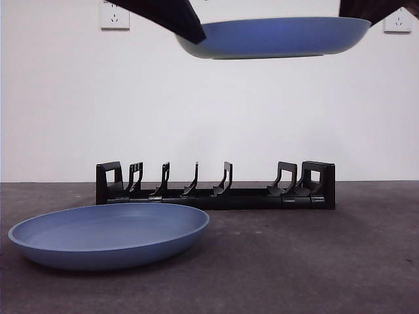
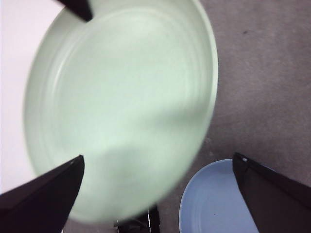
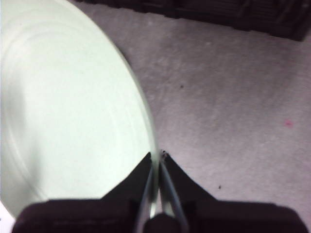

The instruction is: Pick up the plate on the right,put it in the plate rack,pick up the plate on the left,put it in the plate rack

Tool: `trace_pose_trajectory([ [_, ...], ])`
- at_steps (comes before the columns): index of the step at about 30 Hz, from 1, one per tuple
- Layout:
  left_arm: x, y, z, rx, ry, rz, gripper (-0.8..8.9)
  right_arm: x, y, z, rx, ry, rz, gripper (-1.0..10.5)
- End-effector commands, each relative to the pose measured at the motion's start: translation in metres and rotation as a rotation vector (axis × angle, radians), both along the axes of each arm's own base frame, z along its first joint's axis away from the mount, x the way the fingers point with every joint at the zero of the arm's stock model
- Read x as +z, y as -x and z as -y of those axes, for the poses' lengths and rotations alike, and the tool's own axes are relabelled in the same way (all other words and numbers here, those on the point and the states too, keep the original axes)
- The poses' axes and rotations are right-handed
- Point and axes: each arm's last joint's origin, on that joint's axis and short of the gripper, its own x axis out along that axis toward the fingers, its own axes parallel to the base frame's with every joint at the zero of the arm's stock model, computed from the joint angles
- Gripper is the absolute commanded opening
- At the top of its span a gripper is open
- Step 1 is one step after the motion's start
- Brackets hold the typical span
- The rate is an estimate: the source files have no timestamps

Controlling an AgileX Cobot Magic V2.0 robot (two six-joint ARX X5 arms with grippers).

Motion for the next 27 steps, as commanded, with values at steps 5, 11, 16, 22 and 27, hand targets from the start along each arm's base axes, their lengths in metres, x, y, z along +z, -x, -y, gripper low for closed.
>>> trace_pose_trajectory([
  [5,-0.0066,-0.0024,0.0052,-0.011,-0.038,0.001,4.73,-0.0001,0.0017,-0.0102,0.015,-0.016,-0.013,-0.1],
  [11,-0.0081,-0.0018,0.0043,-0.011,-0.054,-0.009,1.17,0.0001,0.002,-0.0106,0.014,-0.027,-0.019,-0.1],
  [16,-0.0102,-0.0007,0.0031,-0.013,-0.073,-0.028,0.45,0.0002,0.002,-0.0108,0.017,-0.035,-0.02,-0.1],
  [22,-0.0111,-0.0003,0.0024,0.0,-0.072,-0.046,-0.09,0.0003,0.0018,-0.0109,0.016,-0.036,-0.019,-0.1],
  [27,-0.0112,-0.0003,0.0024,-0.001,-0.073,-0.046,-0.09,0.0002,0.0017,-0.0109,0.016,-0.036,-0.019,-0.1],
])
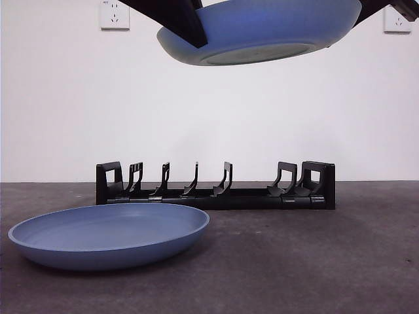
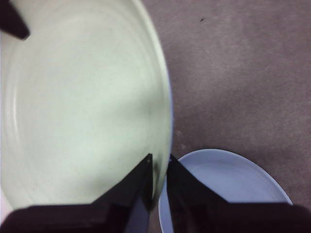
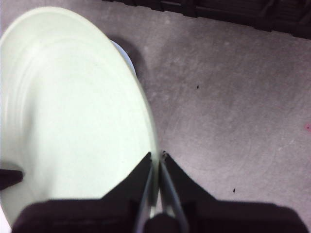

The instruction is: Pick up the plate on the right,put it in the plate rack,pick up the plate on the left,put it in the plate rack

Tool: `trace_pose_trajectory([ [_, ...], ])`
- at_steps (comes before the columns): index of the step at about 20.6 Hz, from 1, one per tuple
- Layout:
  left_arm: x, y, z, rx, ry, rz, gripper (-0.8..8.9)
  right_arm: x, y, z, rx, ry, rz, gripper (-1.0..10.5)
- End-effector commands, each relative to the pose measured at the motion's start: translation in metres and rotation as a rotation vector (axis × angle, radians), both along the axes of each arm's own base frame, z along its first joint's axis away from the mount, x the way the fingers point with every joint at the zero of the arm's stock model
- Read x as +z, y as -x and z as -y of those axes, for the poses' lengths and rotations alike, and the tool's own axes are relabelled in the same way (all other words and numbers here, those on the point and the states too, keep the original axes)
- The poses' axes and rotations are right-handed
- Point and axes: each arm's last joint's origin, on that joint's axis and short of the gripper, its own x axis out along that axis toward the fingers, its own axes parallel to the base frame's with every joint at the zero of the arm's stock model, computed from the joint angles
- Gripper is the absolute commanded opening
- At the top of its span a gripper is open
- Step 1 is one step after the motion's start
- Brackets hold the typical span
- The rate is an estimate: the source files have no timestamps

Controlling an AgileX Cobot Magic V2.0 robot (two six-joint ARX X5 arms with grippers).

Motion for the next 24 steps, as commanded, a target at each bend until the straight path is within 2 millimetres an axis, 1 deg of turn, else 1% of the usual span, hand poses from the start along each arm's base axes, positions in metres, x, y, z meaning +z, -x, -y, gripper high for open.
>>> trace_pose_trajectory([
  [1,0.002,-0.003,0.0,0.054,0.042,-0.002,-0.09,0.0,0.0,-0.001,0.001,-0.01,-0.011,-0.1],
  [6,0.0,-0.001,-0.001,0.046,0.025,-0.018,-0.09,0.0,-0.001,-0.001,0.002,-0.01,-0.009,-0.1],
  [9,0.0,-0.001,-0.001,0.045,0.024,-0.02,-0.09,0.0,-0.002,-0.001,0.002,-0.016,0.011,0.1],
  [10,0.0,-0.001,-0.001,0.046,0.026,-0.021,-0.09,0.001,-0.003,-0.001,0.001,-0.019,0.02,0.3],
  [14,0.0,0.0,-0.001,0.072,0.046,-0.043,-0.09,0.007,-0.008,-0.002,-0.015,-0.042,0.076,3.5],
  [15,0.0,-0.001,-0.001,0.08,0.056,-0.053,-0.09,0.01,-0.009,-0.003,-0.024,-0.051,0.092,4.1],
  [16,-0.001,-0.001,-0.001,0.083,0.066,-0.066,-0.09,0.013,-0.009,-0.003,-0.034,-0.061,0.105,4.4],
  [19,0.0,-0.004,-0.002,0.104,0.143,-0.148,-0.09,0.032,-0.009,-0.002,-0.042,-0.086,0.174,4.5],
  [21,0.002,-0.009,-0.004,0.133,0.213,-0.202,-0.09,0.051,-0.006,-0.001,-0.051,-0.094,0.241,4.5],
  [24,0.009,-0.028,-0.01,0.22,0.411,-0.287,-0.09,0.1,0.01,0.005,-0.106,-0.103,0.425,4.5],
])
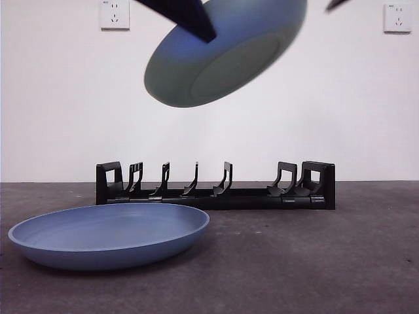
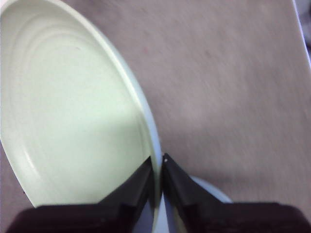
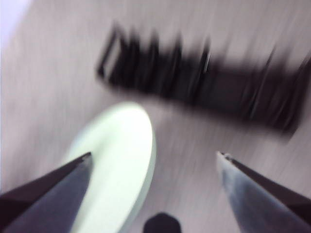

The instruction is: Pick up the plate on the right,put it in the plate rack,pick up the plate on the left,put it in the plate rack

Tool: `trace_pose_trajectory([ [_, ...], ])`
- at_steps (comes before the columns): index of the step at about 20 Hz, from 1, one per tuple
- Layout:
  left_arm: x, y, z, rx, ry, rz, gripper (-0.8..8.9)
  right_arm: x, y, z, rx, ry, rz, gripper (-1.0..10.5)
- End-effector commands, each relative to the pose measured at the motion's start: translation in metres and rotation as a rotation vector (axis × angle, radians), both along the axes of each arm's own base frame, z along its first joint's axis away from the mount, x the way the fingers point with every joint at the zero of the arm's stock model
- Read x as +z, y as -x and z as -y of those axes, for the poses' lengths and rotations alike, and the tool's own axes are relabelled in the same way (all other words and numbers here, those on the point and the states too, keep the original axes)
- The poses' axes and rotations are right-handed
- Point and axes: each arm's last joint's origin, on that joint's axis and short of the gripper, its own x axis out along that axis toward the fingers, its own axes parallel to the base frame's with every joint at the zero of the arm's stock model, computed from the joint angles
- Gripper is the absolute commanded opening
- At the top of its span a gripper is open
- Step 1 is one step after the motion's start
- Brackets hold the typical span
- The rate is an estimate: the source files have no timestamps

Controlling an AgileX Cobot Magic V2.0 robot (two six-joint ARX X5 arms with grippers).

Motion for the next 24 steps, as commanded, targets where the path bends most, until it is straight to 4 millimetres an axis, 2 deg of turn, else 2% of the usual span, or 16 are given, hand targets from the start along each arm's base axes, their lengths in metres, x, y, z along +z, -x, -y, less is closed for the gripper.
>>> trace_pose_trajectory([
  [1,0.009,-0.019,-0.007,0.133,0.225,-0.103,-0.09,0.04,0.019,0.007,-0.059,-0.02,0.151,4.5],
  [4,0.025,-0.047,-0.024,0.243,0.524,-0.191,-0.09,0.072,0.045,0.015,-0.077,-0.042,0.275,4.5],
  [8,0.043,-0.077,-0.054,0.381,0.83,-0.219,-0.09,0.074,0.061,0.02,-0.053,-0.004,0.254,4.4],
  [11,0.042,-0.091,-0.066,0.41,0.888,-0.24,-0.09,0.07,0.062,0.02,-0.043,0.017,0.218,4.4],
  [14,0.033,-0.108,-0.074,0.455,0.909,-0.278,-0.09,0.065,0.061,0.019,-0.036,0.022,0.197,4.4],
  [24,-0.007,-0.154,-0.079,0.512,0.888,-0.328,-0.09,0.057,0.059,0.018,-0.013,0.03,0.143,4.4],
])
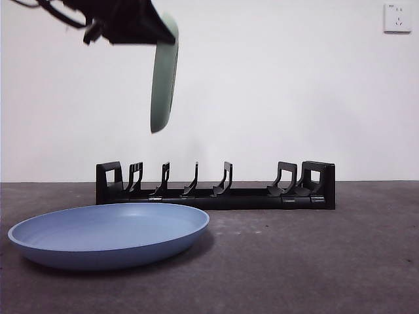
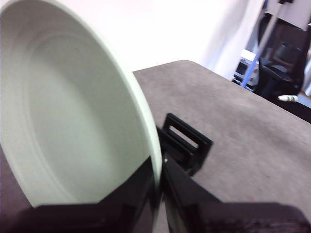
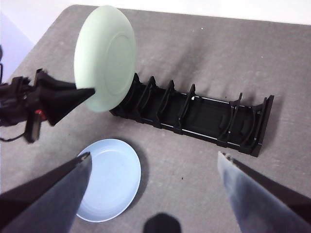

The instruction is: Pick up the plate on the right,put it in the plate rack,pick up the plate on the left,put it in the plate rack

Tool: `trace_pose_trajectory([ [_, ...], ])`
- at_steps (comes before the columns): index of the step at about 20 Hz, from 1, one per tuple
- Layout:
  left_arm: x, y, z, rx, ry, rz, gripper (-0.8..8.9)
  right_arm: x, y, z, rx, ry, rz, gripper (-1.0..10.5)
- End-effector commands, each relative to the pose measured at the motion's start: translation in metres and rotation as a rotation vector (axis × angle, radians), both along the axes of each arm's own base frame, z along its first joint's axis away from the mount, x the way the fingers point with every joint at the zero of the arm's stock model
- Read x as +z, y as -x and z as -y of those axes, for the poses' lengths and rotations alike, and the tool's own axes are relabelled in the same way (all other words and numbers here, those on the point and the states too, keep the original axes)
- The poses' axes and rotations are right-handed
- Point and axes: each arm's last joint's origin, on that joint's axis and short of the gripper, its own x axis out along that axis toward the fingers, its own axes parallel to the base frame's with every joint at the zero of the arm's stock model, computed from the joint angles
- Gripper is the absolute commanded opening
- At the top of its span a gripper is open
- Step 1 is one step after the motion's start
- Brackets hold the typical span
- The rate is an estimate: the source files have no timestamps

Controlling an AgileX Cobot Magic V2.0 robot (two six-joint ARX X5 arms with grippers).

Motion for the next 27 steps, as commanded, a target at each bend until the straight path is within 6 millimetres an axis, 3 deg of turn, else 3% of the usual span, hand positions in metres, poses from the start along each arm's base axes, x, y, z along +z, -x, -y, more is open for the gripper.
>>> trace_pose_trajectory([
  [1,-0.006,-0.009,-0.003,0.016,0.006,0.008,-0.09,-0.001,0.0,-0.001,0.01,0.004,0.006,4.4],
  [12,-0.059,-0.038,0.0,0.007,-0.091,-0.105,-0.08,-0.005,-0.008,-0.003,0.012,0.011,-0.014,4.4],
  [19,-0.081,-0.039,0.0,0.0,-0.257,-0.143,-0.08,-0.009,-0.012,-0.004,0.015,0.021,-0.034,4.4],
  [23,-0.083,-0.038,0.001,0.029,-0.309,-0.133,-0.03,-0.009,-0.012,-0.004,0.015,0.022,-0.037,4.4],
  [25,-0.083,-0.038,0.002,0.02,-0.304,-0.139,0.23,-0.009,-0.012,-0.004,0.015,0.022,-0.037,4.4],
  [27,-0.083,-0.036,0.006,0.008,-0.303,-0.139,1.76,-0.009,-0.012,-0.004,0.015,0.022,-0.039,4.4],
])
